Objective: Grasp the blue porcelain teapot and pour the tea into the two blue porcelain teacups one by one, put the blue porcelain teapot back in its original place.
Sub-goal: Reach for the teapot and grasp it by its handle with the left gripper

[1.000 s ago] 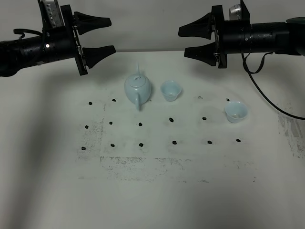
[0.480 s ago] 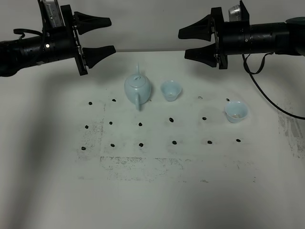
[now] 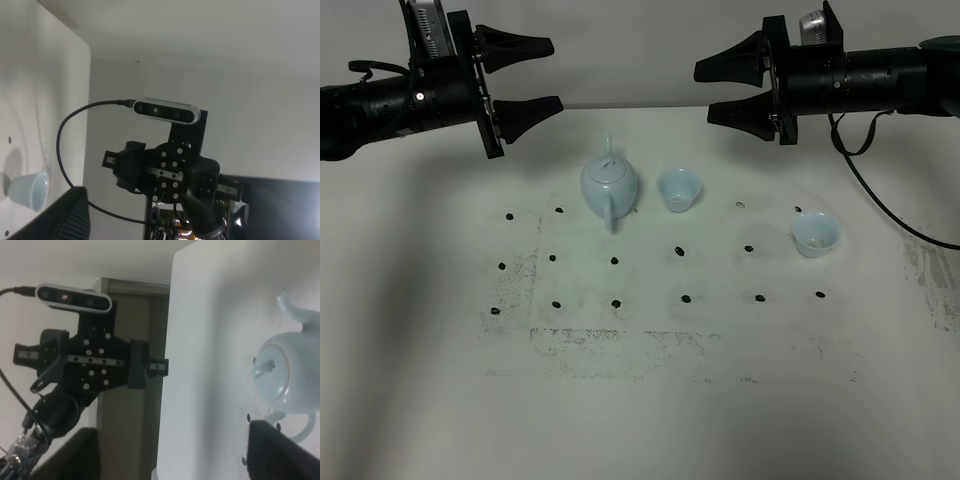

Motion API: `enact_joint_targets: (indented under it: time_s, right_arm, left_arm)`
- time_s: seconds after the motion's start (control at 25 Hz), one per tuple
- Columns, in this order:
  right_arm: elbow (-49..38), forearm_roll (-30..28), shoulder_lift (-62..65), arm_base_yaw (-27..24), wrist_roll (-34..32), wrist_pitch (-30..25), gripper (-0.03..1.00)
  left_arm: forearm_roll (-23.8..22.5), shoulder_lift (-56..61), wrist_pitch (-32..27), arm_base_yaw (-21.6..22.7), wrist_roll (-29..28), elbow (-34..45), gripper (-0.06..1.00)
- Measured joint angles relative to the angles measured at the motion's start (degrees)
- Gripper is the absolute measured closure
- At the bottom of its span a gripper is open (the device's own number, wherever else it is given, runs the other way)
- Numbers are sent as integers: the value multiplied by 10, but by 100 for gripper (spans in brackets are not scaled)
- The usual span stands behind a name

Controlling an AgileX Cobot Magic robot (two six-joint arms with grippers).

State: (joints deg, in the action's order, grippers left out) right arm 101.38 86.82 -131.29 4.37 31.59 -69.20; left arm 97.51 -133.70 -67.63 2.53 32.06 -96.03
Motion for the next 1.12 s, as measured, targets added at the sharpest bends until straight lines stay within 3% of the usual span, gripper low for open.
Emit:
enact_joint_targets:
  time_s: [1.12]
  right_arm:
    - [0,-7,0,0,3,0,37]
  left_arm:
    - [-14,0,6,0,0,0,31]
